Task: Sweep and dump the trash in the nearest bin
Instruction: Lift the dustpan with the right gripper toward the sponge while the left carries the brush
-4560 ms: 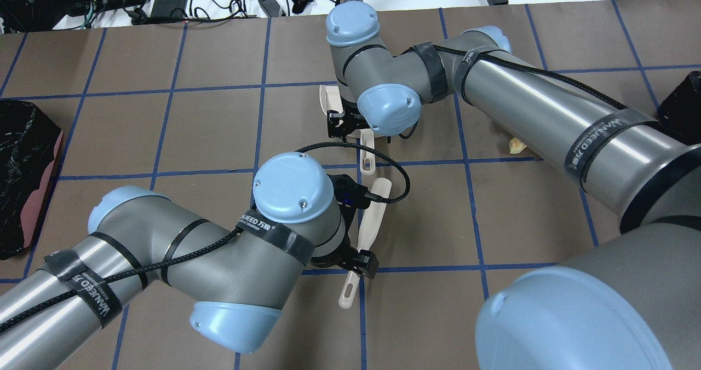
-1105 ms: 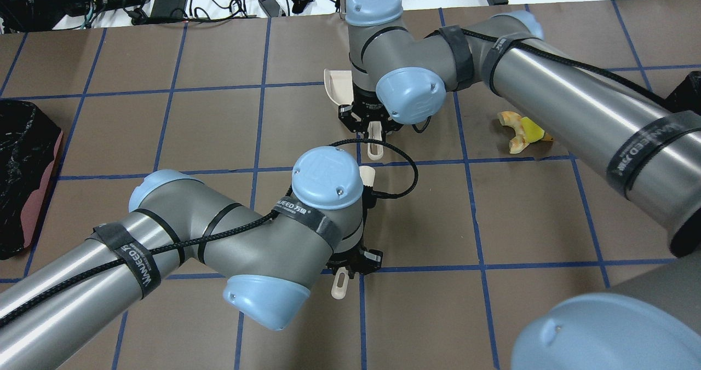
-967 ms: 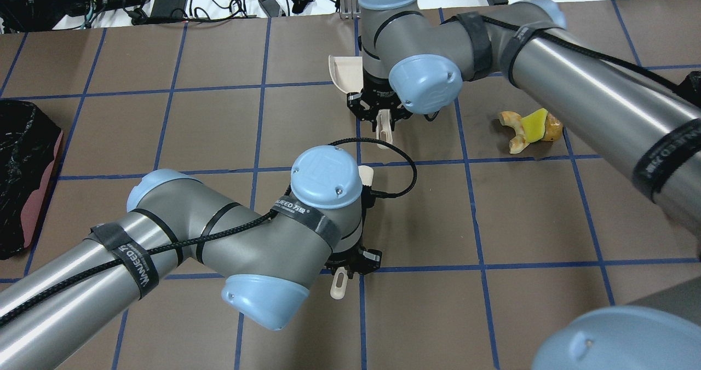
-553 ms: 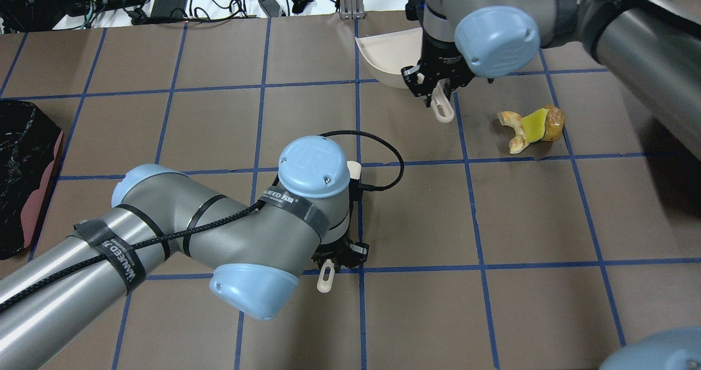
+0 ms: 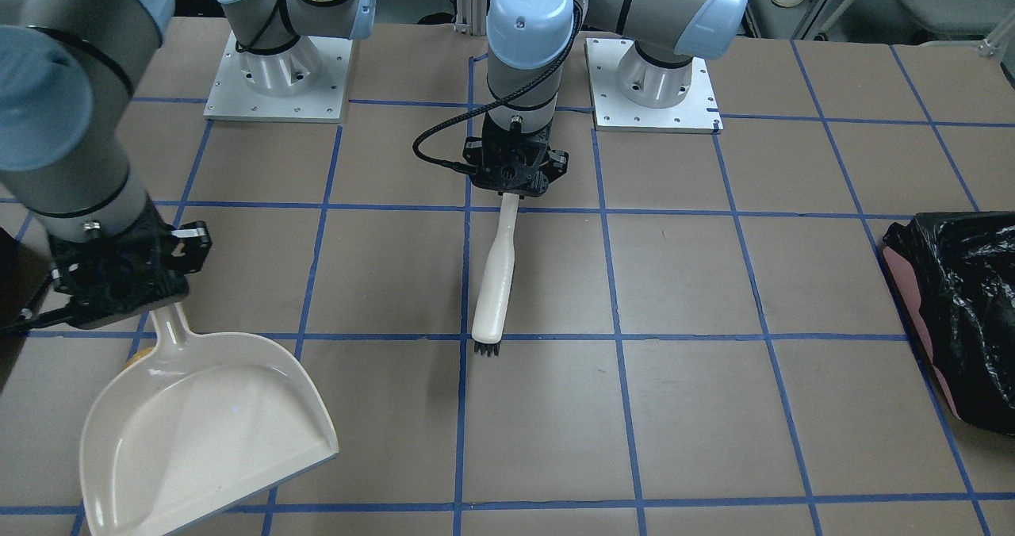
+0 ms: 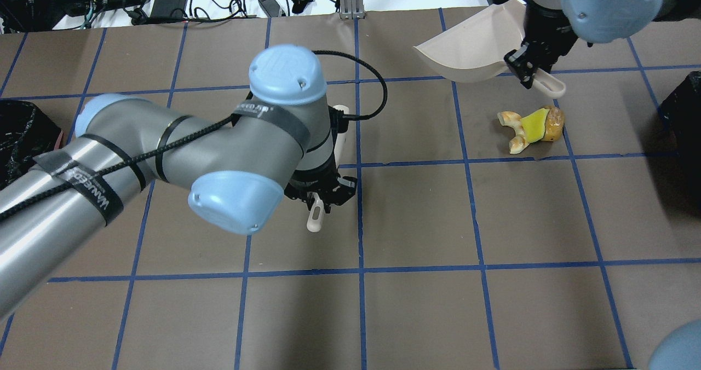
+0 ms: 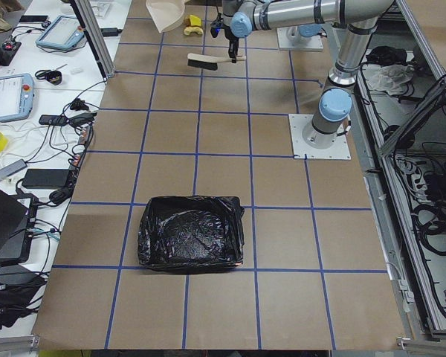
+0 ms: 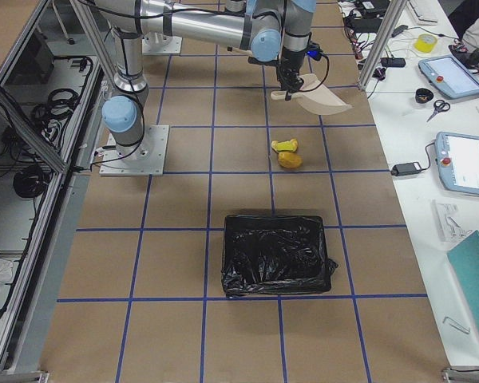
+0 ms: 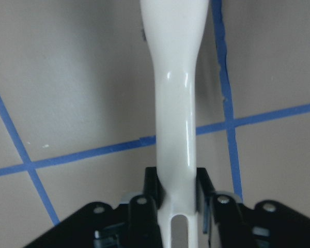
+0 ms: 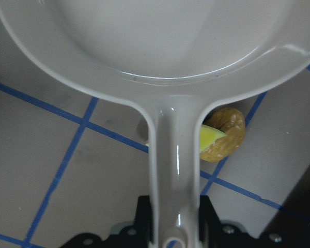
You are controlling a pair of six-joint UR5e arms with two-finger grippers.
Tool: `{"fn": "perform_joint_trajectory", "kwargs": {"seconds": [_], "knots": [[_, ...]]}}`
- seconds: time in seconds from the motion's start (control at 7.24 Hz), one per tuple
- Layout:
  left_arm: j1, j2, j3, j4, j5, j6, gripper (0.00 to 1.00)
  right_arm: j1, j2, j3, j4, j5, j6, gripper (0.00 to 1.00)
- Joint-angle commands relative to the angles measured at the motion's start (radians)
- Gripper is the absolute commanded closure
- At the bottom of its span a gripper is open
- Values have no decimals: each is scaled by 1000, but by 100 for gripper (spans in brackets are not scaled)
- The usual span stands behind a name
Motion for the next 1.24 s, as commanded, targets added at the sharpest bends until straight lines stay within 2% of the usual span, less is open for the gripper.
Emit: {"fn": "perform_joint_trajectory", "kwargs": {"seconds": [0.0,0.28,0.55,0.83,1.11], "knots": [[10,-99,150,-38,-13,-88,100,-143,-22,-4,-2,-9,-308,100],[7,-190,233,-28,-17,-118,100,-256,-31,-6,-17,-11,-557,100],[2,-242,238,66,-62,-101,100,-359,-25,-9,-21,-13,-737,100],[-12,-279,260,66,-66,-124,100,-439,-20,-2,-36,-35,-849,100],[-67,-364,375,57,-67,-222,100,-478,7,4,-48,-45,-996,100]]}}
